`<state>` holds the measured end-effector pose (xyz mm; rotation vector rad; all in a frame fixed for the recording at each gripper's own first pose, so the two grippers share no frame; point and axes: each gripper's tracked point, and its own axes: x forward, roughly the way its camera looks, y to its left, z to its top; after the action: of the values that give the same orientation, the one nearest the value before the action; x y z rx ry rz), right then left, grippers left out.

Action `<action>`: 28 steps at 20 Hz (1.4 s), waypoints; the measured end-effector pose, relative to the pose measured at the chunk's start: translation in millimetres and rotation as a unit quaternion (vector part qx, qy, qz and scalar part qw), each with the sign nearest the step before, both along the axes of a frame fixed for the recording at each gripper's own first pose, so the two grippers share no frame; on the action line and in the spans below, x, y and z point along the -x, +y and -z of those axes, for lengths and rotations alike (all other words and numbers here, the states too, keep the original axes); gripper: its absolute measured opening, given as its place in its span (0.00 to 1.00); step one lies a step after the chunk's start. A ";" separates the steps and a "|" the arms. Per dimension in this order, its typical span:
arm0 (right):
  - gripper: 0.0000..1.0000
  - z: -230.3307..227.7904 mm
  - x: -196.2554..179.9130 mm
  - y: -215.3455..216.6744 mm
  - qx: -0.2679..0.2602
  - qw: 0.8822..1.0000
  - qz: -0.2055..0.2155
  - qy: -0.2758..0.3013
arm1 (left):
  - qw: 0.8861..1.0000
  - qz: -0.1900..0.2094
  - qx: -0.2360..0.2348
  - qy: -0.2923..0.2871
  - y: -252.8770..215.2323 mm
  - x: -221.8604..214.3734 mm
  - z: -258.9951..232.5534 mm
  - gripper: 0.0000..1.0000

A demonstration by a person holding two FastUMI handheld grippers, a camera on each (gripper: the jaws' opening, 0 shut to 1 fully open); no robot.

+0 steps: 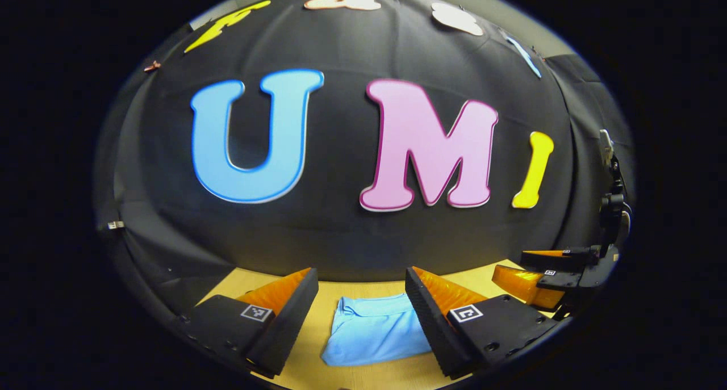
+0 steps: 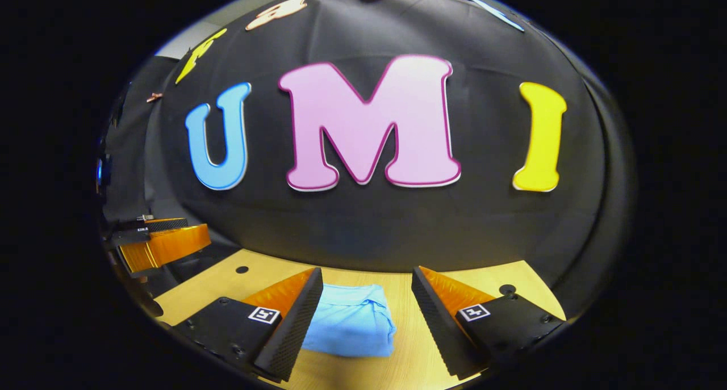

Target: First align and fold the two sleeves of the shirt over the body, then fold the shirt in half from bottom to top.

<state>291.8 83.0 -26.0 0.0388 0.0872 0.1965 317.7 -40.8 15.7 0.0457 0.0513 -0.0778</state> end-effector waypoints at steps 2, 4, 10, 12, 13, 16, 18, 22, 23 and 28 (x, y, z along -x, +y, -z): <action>0.98 -20.7 40.6 -2.5 0.006 1.000 -0.003 -0.012 | 1.000 -0.002 -0.002 -0.013 -0.9 45.4 -17.7 0.98; 0.97 -40.5 77.6 -4.8 0.005 1.000 -0.008 -0.018 | 1.000 0.003 -0.002 -0.021 -5.0 90.1 -31.0 0.98; 0.97 -82.1 186.7 -13.8 0.049 0.996 -0.023 -0.068 | 0.999 -0.008 0.017 -0.031 -8.3 205.8 -39.9 0.98; 0.97 -81.9 228.1 -14.1 0.055 0.995 -0.027 -0.075 | 0.999 -0.014 0.024 -0.031 -11.5 241.6 -35.8 0.98; 0.97 -77.0 246.8 -13.7 0.050 0.996 -0.030 -0.070 | 0.999 -0.022 0.020 -0.037 -10.7 258.6 -35.1 0.98; 0.98 -73.4 290.2 -12.0 0.034 0.997 -0.035 -0.062 | 1.000 -0.008 0.007 -0.028 -19.7 297.4 -18.3 0.96; 0.98 -72.3 306.9 -10.3 0.027 0.997 -0.034 -0.061 | 1.000 -0.007 0.015 -0.021 -19.6 319.4 -10.5 0.97; 0.98 -73.1 326.9 -10.4 0.029 0.997 -0.028 -0.066 | 1.000 -0.008 0.021 -0.018 -20.2 350.7 0.7 0.96; 0.98 -70.5 331.1 -9.1 0.031 0.997 -0.029 -0.067 | 1.000 -0.008 0.015 -0.017 -20.2 356.1 1.2 0.97; 0.98 -60.7 342.7 -6.5 0.016 0.998 -0.037 -0.051 | 1.000 -0.011 0.013 -0.023 -24.6 370.7 -1.7 0.97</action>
<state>-50.9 76.5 34.8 -0.0071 -0.0096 0.2703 -53.0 -65.5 17.3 0.0215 0.0052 -0.0549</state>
